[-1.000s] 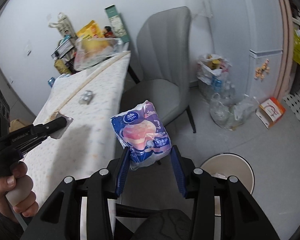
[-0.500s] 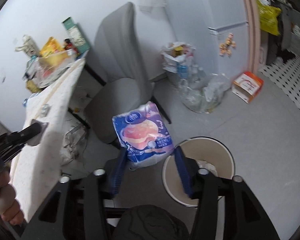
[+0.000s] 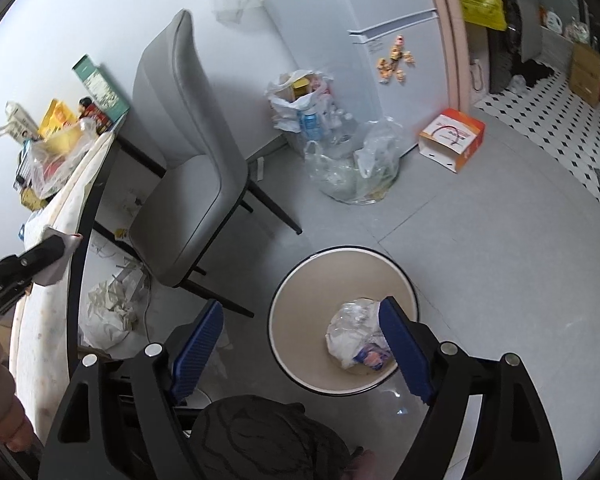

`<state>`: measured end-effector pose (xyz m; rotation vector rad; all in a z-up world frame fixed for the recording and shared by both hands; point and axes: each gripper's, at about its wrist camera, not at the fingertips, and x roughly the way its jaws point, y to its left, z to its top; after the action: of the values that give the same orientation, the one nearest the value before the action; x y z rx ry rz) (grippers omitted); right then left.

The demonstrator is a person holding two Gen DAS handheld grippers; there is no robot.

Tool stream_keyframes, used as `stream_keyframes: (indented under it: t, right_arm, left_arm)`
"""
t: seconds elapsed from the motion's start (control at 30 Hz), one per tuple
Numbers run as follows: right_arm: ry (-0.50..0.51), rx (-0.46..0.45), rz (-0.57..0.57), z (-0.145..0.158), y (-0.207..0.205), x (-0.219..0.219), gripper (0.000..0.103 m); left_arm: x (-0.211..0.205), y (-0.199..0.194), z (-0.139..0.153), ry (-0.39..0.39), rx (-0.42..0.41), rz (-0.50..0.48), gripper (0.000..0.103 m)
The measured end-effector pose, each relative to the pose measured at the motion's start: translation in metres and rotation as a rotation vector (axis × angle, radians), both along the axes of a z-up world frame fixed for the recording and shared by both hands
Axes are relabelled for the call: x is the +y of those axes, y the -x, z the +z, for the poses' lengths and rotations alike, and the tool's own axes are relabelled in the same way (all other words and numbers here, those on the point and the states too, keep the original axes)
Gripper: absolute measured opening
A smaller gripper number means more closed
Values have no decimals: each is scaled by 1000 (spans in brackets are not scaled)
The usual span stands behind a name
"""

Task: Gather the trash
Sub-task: 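Open the right tool then the left tool over the bin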

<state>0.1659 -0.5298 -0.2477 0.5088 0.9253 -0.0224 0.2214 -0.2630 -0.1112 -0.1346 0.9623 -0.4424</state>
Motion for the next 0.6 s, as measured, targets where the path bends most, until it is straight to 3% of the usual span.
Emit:
stream_keyframes:
  t: [0.4, 0.6]
  right_arm:
    - [-28, -29, -94, 5, 34, -45, 80]
    - [-34, -31, -133, 2, 45, -62, 80]
  left_arm:
    - [-84, -5, -27, -22, 78, -166, 4]
    - [-112, -20, -50, -27, 173, -205, 4]
